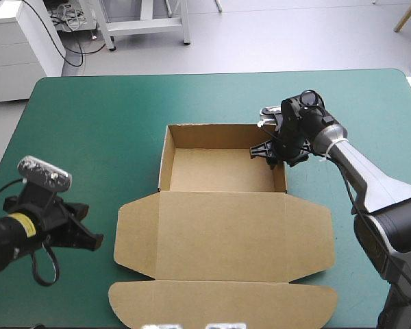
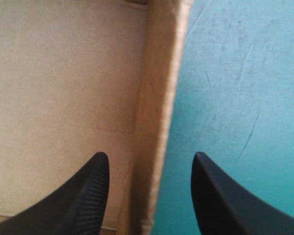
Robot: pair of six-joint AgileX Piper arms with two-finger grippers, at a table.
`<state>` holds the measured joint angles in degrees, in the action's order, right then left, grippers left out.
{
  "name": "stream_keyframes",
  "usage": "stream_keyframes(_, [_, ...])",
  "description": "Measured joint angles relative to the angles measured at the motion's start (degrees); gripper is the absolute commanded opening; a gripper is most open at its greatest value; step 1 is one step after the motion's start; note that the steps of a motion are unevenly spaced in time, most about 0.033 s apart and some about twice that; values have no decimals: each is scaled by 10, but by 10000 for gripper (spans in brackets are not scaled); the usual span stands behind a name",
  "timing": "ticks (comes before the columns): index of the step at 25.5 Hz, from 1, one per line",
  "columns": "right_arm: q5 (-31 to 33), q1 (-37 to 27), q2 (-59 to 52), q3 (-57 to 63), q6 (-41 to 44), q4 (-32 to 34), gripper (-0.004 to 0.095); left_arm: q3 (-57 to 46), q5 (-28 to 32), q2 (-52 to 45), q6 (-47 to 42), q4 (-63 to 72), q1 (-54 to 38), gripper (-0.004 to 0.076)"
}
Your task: Fold the box
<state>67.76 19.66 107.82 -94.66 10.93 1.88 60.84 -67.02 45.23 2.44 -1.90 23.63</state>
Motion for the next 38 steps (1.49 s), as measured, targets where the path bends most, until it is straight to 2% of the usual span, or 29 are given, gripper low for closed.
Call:
stream_keyframes(5, [-2,0,10,0,0,-2,-7,-128,33,-95,0,0,0,-8])
stream_keyframes(15, [-6,-14,10,-18,3,-12,-21,-285,56,-216,0,5,0,-8])
stream_keyframes(19, [2,-107,2,-64,-30,4,-21,-309,64,-227,1,19,0,-8])
stream_keyframes(23, [1,-233,-12,-73,-59,17,-21,-320,67,-227,2,19,0,-8])
stream_keyframes(26, [2,-359,-12,-73,-78,25,-21,-320,67,-227,2,19,0,-8])
stream_keyframes(31, [0,-497,-12,-73,-79,28,-21,-320,67,-227,2,23,0,-8])
stream_keyframes(36, [1,-555,-12,-73,-75,32,5,-320,67,-227,2,24,0,-8])
stream_keyframes(38, [4,-561,-12,-73,-75,33,77,-320,67,-227,2,24,0,-8])
